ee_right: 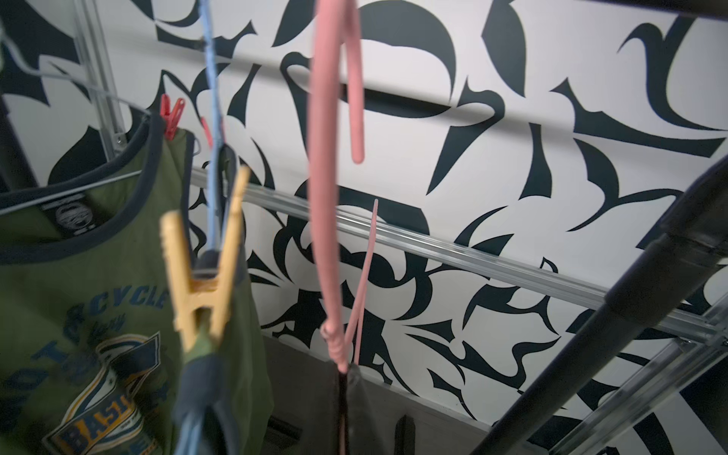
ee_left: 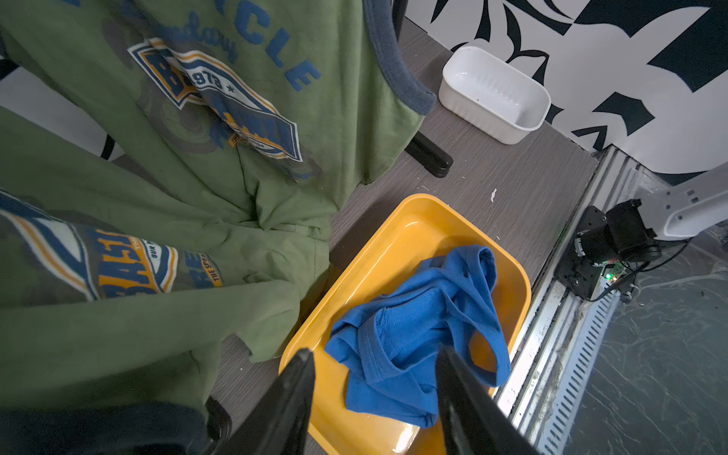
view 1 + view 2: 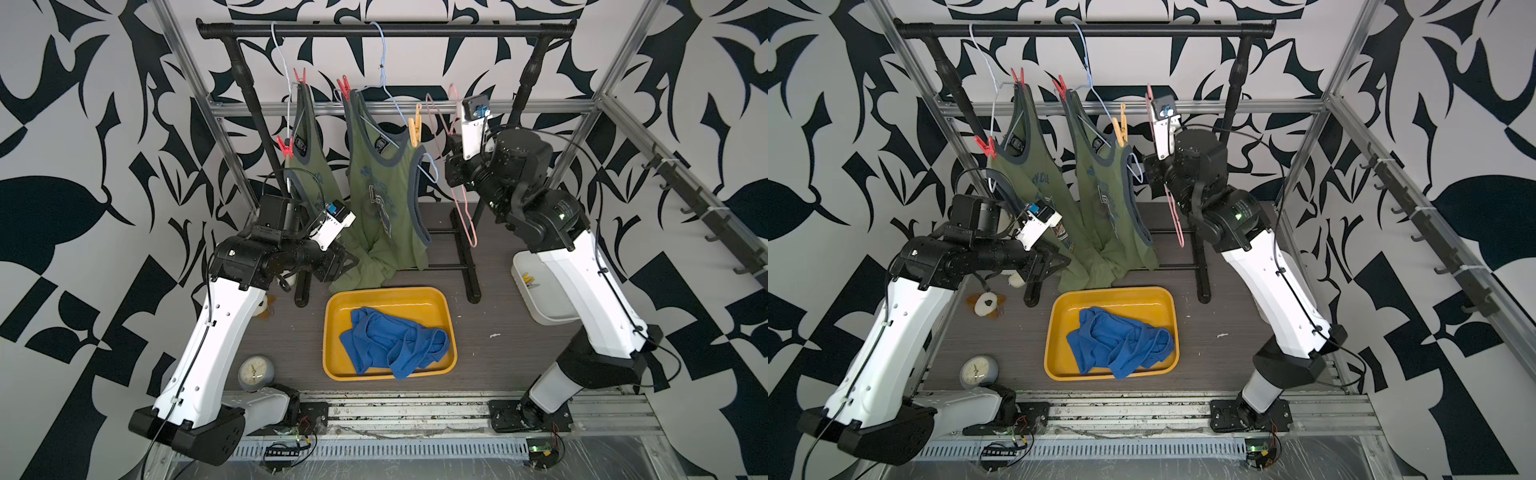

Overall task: Remove the clothespins securing tank tops to the hanger
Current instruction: Place the hanger on the clothesline.

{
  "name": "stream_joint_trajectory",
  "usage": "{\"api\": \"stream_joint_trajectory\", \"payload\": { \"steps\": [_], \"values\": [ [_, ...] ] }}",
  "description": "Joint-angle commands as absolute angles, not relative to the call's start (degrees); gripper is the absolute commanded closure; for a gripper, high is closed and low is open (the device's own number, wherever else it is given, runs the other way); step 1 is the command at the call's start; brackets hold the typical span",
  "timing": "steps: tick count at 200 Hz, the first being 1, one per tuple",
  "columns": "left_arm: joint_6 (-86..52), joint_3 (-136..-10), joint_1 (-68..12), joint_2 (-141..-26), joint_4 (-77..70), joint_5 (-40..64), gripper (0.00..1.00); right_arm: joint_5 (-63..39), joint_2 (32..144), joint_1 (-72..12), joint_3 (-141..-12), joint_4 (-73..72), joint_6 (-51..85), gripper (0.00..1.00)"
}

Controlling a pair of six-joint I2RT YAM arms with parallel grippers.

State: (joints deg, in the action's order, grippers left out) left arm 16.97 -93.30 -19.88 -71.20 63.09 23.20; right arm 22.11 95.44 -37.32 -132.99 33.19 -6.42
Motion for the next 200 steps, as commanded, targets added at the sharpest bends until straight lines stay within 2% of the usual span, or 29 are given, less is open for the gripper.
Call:
{"api": "stream_joint_trajectory", "payload": {
  "steps": [1, 47, 120, 200],
  "values": [
    [18.24, -95.5, -19.71, -71.98, 63.59, 24.29, 0.46, 15.86, 94.74, -32.56, -137.16, 32.15, -2.19, 1.0],
    [19.11, -97.07, -19.78, -74.51, 65.5, 24.18, 0.46, 7.47, 96.81, -26.85, -138.39, 26.05, -0.02, 1.0],
    [19.08, -96.8, -19.77, -75.84, 66.25, 22.9, 0.47, 5.73, 95.89, -25.0, -132.57, 10.76, -3.21, 1.0],
    [18.98, -97.08, -19.77, -78.55, 66.23, 21.75, 0.47, 3.56, 101.13, -22.12, -138.0, 5.97, -2.51, 1.0]
  ]
}}
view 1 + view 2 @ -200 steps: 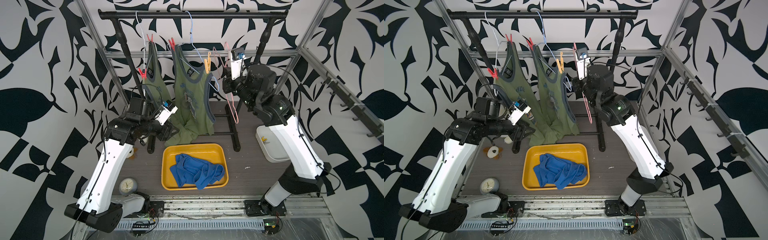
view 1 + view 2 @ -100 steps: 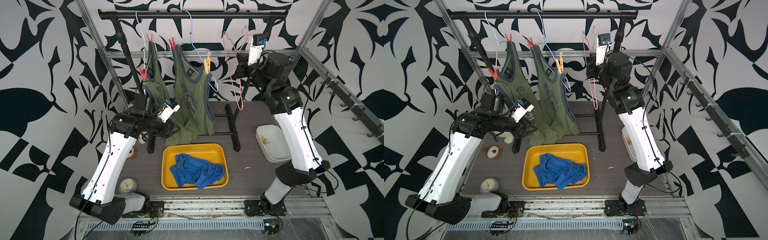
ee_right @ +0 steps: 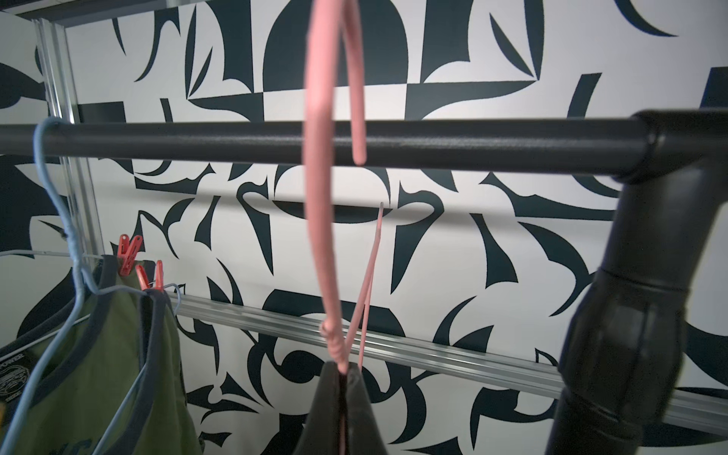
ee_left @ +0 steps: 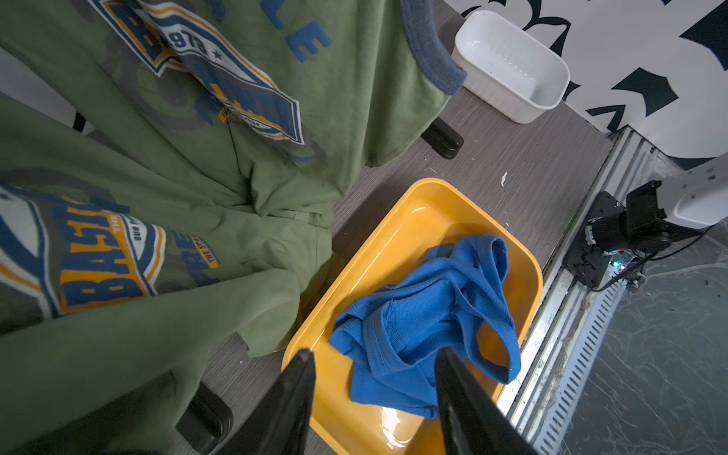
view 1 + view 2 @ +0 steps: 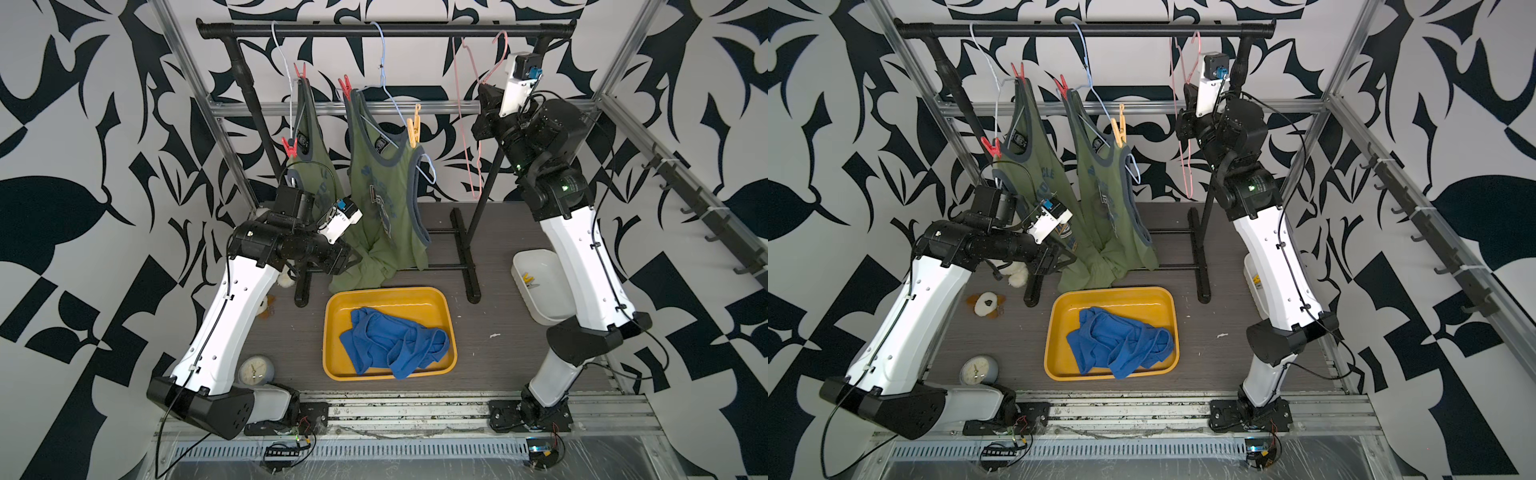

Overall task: Remove the clothespins securing tank tops to the hanger
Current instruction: Place the hanger on the clothesline.

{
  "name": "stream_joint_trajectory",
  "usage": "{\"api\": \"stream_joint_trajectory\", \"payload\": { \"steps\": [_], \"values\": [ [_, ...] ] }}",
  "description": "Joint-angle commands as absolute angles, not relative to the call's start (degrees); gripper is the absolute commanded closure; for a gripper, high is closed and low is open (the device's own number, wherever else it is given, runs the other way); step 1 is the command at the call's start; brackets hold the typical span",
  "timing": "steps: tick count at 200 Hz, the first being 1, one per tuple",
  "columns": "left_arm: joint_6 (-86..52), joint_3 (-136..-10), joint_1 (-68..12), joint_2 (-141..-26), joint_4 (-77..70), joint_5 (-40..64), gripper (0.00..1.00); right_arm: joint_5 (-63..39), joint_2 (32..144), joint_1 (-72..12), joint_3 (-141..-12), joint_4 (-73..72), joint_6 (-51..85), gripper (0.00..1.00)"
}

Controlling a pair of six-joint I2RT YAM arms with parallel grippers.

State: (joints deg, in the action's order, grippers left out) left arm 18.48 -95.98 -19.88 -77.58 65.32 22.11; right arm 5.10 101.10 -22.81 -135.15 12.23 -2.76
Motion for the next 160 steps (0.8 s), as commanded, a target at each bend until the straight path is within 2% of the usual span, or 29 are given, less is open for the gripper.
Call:
{"api": "stream_joint_trajectory", "payload": {
  "steps": [1, 52, 98, 160],
  "values": [
    [18.98, -97.14, -19.77, -78.6, 66.29, 21.73, 0.47, 3.54, 101.19, -22.09, -138.04, 5.88, -2.53, 1.0],
    [19.33, -99.31, -19.73, -80.61, 67.22, 20.7, 0.47, 1.66, 104.05, -20.8, -142.0, 3.83, -2.46, 1.0],
    [19.74, -98.97, -19.69, -80.97, 67.67, 19.63, 0.47, 0.0, 102.99, -20.41, -140.23, 0.4, -2.68, 1.0],
    [19.82, -99.66, -19.72, -82.0, 67.85, 19.43, 0.47, -0.55, 110.17, -17.73, -151.48, 3.72, -0.12, 1.0]
  ]
}}
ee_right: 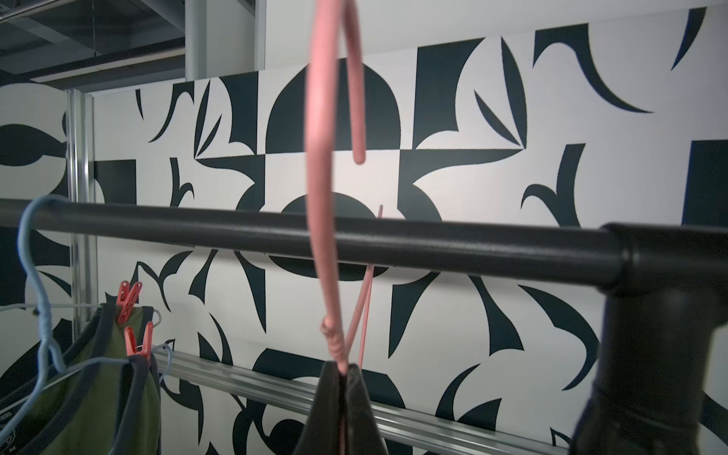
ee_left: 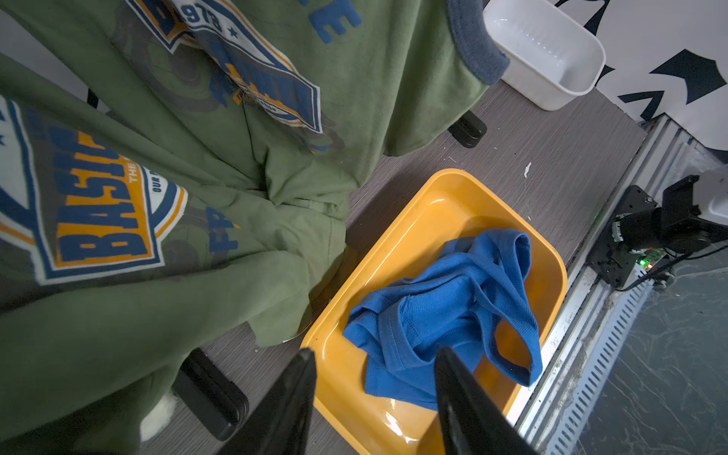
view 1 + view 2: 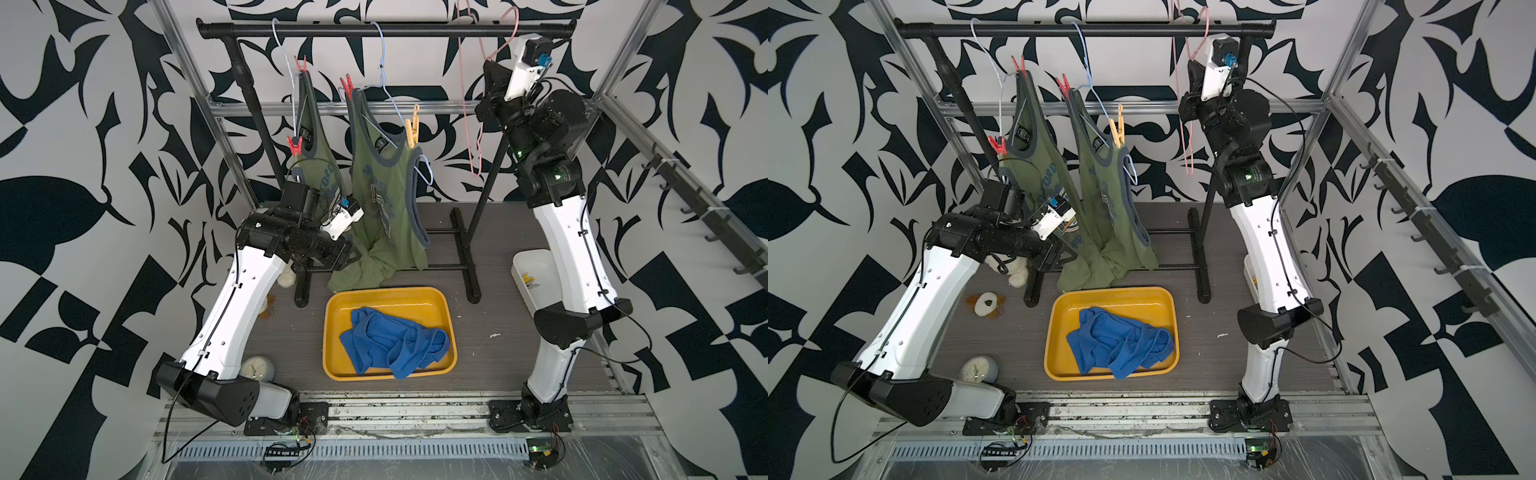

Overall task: Remove the clothespins securing tank tops to the hanger
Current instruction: Place the hanger on the clothesline.

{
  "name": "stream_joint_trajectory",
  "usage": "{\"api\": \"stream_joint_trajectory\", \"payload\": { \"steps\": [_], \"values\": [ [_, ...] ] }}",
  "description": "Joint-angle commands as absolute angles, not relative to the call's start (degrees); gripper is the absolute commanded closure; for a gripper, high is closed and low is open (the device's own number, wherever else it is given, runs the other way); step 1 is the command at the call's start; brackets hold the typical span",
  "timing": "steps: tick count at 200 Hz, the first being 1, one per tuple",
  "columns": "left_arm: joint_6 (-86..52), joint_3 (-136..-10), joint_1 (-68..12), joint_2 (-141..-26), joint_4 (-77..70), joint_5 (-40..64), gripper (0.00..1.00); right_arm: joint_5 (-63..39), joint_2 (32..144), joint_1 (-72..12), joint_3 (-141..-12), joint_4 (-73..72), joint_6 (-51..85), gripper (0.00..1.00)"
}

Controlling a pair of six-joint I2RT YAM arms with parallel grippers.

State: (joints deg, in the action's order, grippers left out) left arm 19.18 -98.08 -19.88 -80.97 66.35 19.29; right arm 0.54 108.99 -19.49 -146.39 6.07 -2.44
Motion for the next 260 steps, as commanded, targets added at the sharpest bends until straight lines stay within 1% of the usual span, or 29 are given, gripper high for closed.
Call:
{"api": "stream_joint_trajectory", "payload": {
  "steps": [1, 72, 107, 192, 215, 251, 260],
  "values": [
    [19.8, -99.66, -19.75, -82.09, 67.9, 19.43, 0.47, -0.58, 110.19, -17.7, -151.5, 3.66, -0.01, 1.0],
    [19.87, -99.76, -19.72, -83.32, 67.94, 19.15, 0.47, -1.84, 115.16, -15.32, -156.2, 4.24, 3.51, 1.0],
    [19.95, -99.59, -19.76, -83.26, 68.03, 19.07, 0.47, -1.96, 116.08, -14.97, -156.42, 4.11, 4.5, 1.0],
    [19.89, -100.16, -19.67, -83.48, 67.68, 19.86, 0.47, -3.42, 114.73, -14.55, -154.69, 9.81, 4.63, 1.0],
    [19.86, -101.11, -19.75, -83.44, 67.33, 20.06, 0.47, -3.93, 113.99, -14.5, -154.69, 11.53, 4.64, 0.91],
    [19.74, -103.08, -19.77, -83.42, 67.22, 21.17, 0.47, -5.02, 112.25, -14.5, -154.02, 14.18, 5.6, 0.72],
    [19.68, -103.65, -19.75, -83.48, 67.21, 21.43, 0.47, -5.37, 111.54, -14.5, -153.28, 14.49, 5.81, 0.7]
  ]
}}
